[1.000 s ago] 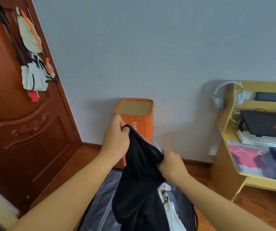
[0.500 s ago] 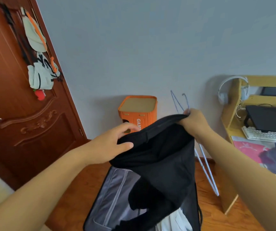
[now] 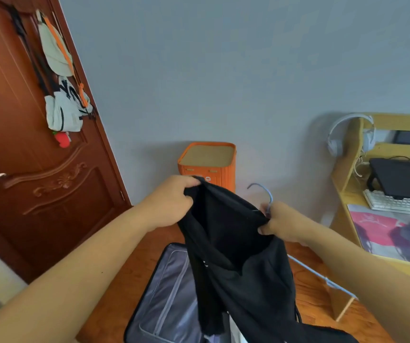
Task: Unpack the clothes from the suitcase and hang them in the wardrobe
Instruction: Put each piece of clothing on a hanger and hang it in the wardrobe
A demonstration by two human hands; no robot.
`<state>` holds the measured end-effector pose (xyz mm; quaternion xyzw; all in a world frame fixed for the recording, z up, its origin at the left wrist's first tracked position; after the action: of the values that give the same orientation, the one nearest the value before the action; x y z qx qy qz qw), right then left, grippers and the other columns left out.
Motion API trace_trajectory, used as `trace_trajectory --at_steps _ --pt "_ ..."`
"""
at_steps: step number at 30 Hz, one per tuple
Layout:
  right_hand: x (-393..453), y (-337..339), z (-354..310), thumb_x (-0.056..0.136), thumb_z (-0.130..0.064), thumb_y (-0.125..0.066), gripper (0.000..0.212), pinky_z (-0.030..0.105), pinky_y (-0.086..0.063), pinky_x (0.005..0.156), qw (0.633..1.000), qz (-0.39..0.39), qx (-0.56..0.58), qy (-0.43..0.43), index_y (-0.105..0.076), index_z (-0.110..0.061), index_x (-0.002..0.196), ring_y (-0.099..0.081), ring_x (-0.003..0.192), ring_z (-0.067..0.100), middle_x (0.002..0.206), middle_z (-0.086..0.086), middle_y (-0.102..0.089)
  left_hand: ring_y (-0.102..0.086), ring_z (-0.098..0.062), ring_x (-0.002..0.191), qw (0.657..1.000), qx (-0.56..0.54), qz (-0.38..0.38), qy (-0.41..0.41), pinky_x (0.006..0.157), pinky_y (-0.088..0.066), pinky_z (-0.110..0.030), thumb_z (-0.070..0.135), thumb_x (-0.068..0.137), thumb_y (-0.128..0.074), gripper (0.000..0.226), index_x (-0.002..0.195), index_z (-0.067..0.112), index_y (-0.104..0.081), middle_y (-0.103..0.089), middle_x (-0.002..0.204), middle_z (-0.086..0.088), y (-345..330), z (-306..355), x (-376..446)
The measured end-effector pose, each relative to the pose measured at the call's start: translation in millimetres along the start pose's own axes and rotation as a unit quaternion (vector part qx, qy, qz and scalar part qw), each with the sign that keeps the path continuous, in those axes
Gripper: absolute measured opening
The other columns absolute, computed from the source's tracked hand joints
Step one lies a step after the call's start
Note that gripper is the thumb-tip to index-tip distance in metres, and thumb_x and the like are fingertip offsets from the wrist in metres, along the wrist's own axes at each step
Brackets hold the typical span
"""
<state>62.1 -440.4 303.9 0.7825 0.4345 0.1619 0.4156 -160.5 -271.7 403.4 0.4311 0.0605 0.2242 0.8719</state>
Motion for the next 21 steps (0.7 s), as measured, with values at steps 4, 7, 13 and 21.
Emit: trace_trajectory --at_steps 4,7,13,21 --pt "4 8 38 0.073 -0.008 -0.08 0.043 0.033 -0.029 0.052 0.973 0.173 0.108 -0.107 -0.039 -0.016 0.066 -0.042 0.061 0.022 0.057 0.002 -0.041 -0.053 0.015 0.116 0.986 -0.004 -0.167 -0.008 0.098 -0.038 -0.005 0.001 0.103 -0.048 0.052 0.135 0.039 -0.063 -0.058 0.141 0.019 -12 -9 -3" --pt "3 14 40 0.08 -0.013 -0.079 0.041 0.032 -0.029 0.053 0.973 0.156 0.145 -0.089 -0.04 -0.015 0.07 -0.037 0.056 0.02 0.058 0.002 -0.04 -0.051 0.0 0.133 0.965 -0.187 -0.182 0.022 0.111 -0.04 -0.018 -0.008 0.101 -0.047 0.058 0.141 0.032 -0.059 -0.056 0.145 0.015 -24 -22 -8" --pt "-17 -4 49 0.107 -0.03 -0.042 0.026 0.029 -0.038 0.053 0.958 0.09 0.27 -0.017 -0.066 -0.019 0.105 -0.042 0.052 0.014 0.065 0.002 -0.047 -0.065 -0.021 0.121 0.908 -0.393 -0.075 0.127 0.101 -0.053 -0.034 -0.022 0.09 -0.043 0.071 0.139 0.026 -0.059 -0.069 0.131 0.0 -34 -49 13" --pt "-73 -11 50 0.1 -0.031 -0.054 0.022 0.016 -0.032 0.048 0.948 0.137 0.279 0.06 -0.067 -0.015 0.09 -0.039 0.05 0.011 0.064 0.002 -0.064 -0.06 -0.02 0.126 0.934 -0.264 -0.073 0.228 0.113 -0.043 -0.039 -0.02 0.084 -0.044 0.077 0.143 0.029 -0.055 -0.066 0.135 0.0 -38 -102 16"
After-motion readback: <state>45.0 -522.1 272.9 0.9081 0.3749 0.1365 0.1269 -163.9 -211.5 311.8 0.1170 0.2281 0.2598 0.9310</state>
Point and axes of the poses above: each hand's wrist, its own x-axis towards the middle knuckle, its own y-axis out of the back of the hand, z = x × y, the point moved 1 cm from there along x, towards the middle knuckle
